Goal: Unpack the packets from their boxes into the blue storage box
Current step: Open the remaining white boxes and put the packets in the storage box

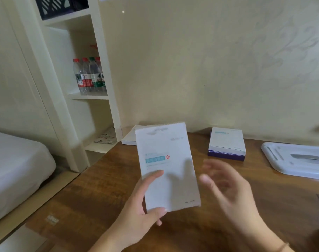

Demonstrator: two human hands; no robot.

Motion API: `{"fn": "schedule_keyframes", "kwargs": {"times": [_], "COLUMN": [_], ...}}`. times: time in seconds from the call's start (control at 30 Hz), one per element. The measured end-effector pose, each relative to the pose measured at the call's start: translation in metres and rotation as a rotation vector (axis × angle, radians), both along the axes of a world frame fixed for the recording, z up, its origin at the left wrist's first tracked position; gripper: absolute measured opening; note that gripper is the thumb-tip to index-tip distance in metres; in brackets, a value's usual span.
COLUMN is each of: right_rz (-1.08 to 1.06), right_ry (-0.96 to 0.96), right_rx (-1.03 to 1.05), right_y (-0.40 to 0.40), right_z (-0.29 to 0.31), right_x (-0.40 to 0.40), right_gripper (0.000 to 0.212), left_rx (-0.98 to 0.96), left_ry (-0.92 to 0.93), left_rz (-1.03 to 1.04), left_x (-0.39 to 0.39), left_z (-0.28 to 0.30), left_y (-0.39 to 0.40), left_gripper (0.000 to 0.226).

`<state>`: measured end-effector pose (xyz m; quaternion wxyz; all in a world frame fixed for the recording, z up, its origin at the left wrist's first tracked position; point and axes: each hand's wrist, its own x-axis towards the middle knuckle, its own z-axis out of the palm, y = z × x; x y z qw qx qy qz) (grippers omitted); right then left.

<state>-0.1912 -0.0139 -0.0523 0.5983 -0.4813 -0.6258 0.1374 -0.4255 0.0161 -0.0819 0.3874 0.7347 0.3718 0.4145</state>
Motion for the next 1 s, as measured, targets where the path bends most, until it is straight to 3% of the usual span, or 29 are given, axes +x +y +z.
{"fn": "schedule_keyframes", "kwargs": {"times": [0.13, 0.27, 0.37, 0.53, 0.63, 0.83, 1.0], "right_rz": [0.017, 0.044, 0.114, 0.056, 0.081, 0.215, 0.293], "right_ry": [0.214, 0.251, 0.302, 0.047, -0.061, -0.077, -0.161], "right_rx": [-0.05, 0.037, 0.086, 0.222, 0.197, 0.216, 0.309], "right_y": [0.013, 0.008, 0.001, -0.009, -0.015, -0.022, -0.03], "right_z": [0.038, 0.05, 0.051, 0.055, 0.055, 0.053, 0.055], "right_x": [-0.001, -0.01, -0.012, -0.006, 0.001, 0.007, 0.005], "right_gripper": [0.047, 0.04, 0.041, 0.014, 0.016, 0.013, 0.01], "left_rx": [0.189, 0.245, 0.429, 0.678, 0.787, 0.987, 1.048], "left_ry": [0.18, 0.234, 0.287, 0.361, 0.454, 0.614, 0.552], "left_rz": [-0.023, -0.002, -0.033, -0.034, -0.012, 0.041, 0.072], "left_x": [-0.003, -0.004, -0.005, -0.01, -0.017, -0.031, -0.037], "left_z": [-0.017, -0.025, -0.018, -0.007, -0.004, 0.009, 0.014], "left_y": [-0.006, -0.007, -0.005, -0.004, -0.001, 0.007, 0.013], "left_gripper": [0.106, 0.112, 0.114, 0.111, 0.126, 0.153, 0.14]}}
